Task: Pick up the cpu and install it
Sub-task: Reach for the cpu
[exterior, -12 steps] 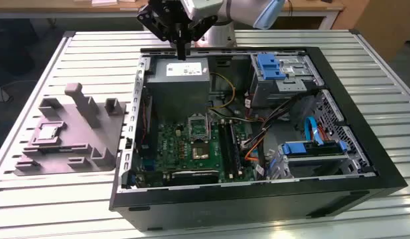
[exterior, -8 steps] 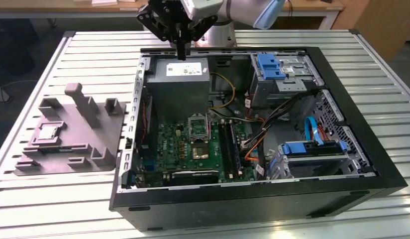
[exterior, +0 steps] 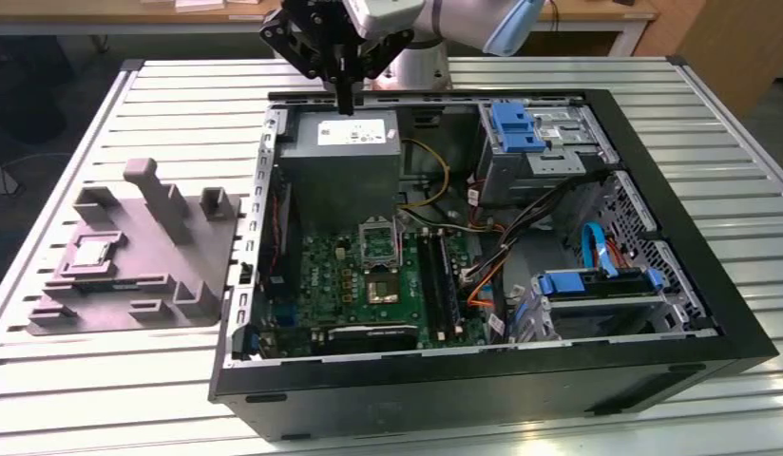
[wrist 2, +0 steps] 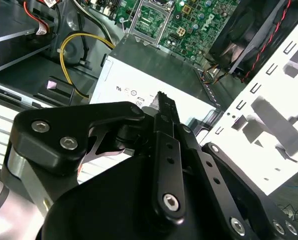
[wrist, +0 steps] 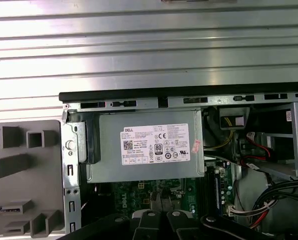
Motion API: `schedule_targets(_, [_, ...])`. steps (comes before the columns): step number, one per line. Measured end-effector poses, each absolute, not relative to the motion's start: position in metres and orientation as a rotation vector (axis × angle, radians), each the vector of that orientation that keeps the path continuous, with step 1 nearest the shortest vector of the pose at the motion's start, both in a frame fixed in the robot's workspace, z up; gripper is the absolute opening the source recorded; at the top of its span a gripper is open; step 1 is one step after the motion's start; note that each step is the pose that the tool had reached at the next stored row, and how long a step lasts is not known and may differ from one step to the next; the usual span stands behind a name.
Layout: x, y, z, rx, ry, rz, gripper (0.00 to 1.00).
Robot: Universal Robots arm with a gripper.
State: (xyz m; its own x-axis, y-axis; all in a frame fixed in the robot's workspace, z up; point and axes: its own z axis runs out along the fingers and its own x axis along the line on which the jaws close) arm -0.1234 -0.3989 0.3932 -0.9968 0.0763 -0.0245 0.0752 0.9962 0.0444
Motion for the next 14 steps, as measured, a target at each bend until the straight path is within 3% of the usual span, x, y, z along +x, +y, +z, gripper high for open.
schedule_targets(14, [-0.1335,-0.3989,0.3905,0.118,3.113,0.068,0.11])
